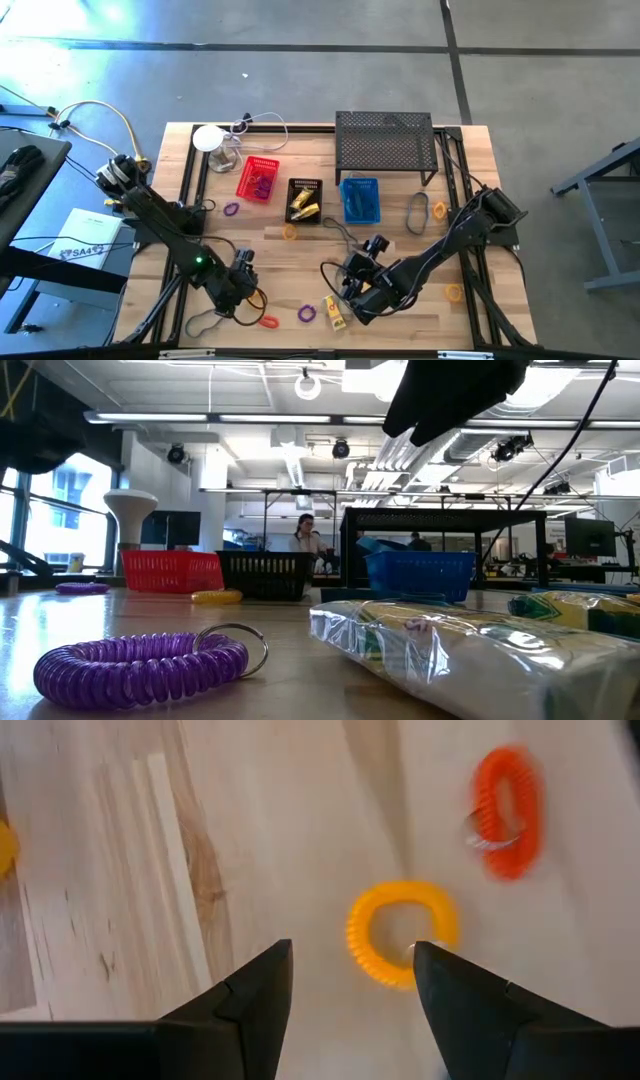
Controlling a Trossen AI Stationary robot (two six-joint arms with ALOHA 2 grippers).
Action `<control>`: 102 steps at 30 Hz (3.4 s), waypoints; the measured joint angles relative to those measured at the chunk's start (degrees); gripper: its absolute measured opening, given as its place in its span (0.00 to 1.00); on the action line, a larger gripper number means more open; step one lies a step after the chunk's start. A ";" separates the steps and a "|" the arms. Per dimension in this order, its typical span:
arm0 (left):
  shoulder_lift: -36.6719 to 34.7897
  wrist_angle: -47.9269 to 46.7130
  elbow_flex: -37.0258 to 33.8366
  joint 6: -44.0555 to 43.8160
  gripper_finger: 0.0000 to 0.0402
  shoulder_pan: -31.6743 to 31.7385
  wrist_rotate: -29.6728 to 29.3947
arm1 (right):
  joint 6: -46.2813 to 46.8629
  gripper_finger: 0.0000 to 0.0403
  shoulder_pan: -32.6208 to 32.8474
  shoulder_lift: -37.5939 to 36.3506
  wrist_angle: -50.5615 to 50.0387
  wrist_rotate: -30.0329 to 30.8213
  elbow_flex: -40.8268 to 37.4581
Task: Pick & Place Office Desk Supplies
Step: Put the bottom left yellow wrist coil keychain into the orange bin, then put the blue rubber band into the blue bin
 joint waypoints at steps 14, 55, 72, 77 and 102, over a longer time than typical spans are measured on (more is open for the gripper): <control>7.19 5.46 -0.02 -0.97 0.50 -1.54 -0.22 | -0.17 0.76 0.44 0.01 0.96 -0.44 0.00; -10.41 -18.61 3.67 2.68 0.06 3.42 -30.40 | 0.44 0.76 3.61 0.59 13.02 -6.32 -2.59; -26.75 -23.73 3.00 5.28 0.06 53.31 -8.44 | 9.03 0.76 9.60 0.59 27.98 -6.42 -8.90; -22.21 -23.46 2.93 5.00 0.07 63.08 -7.61 | 10.94 0.76 11.18 0.59 28.40 -6.58 -8.92; -11.04 -24.36 8.21 11.77 0.16 62.14 -6.02 | 8.69 0.76 11.56 0.57 33.81 -6.39 -8.92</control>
